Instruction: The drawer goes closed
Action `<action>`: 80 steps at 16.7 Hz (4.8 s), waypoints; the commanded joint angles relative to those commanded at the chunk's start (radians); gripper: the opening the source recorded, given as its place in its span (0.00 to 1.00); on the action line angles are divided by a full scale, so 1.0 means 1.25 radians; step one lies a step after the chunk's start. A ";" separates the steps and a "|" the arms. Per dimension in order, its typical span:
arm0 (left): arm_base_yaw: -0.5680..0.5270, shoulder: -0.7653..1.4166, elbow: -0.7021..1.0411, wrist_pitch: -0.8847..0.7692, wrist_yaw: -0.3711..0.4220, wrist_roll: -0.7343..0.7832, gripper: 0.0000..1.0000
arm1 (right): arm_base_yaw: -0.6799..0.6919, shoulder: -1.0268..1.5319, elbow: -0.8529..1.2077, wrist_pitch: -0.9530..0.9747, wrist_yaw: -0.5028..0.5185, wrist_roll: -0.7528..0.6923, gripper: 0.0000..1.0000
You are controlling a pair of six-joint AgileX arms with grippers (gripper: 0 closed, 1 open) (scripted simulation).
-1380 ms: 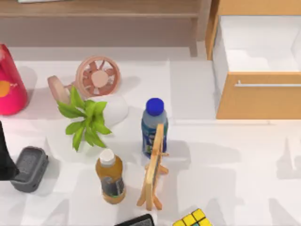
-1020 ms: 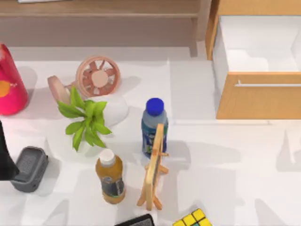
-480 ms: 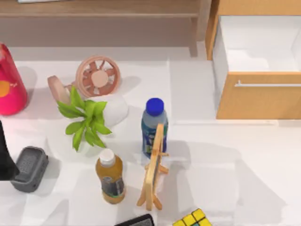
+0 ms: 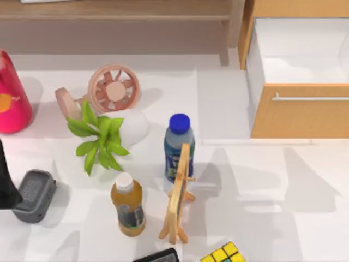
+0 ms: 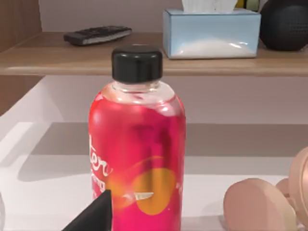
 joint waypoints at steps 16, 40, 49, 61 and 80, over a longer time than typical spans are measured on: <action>0.000 0.000 0.000 0.000 0.000 0.000 1.00 | 0.245 0.177 -0.199 0.346 0.156 -0.447 1.00; 0.000 0.000 0.000 0.000 0.000 0.000 1.00 | 0.512 0.685 -0.264 0.941 0.531 -1.256 1.00; 0.000 0.000 0.000 0.000 0.000 0.000 1.00 | 0.492 0.695 -0.210 0.897 0.510 -1.256 0.92; 0.000 0.000 0.000 0.000 0.000 0.000 1.00 | 0.492 0.695 -0.210 0.897 0.510 -1.256 0.02; 0.000 0.000 0.000 0.000 0.000 0.000 1.00 | 0.441 0.754 -0.028 0.769 0.460 -1.255 0.00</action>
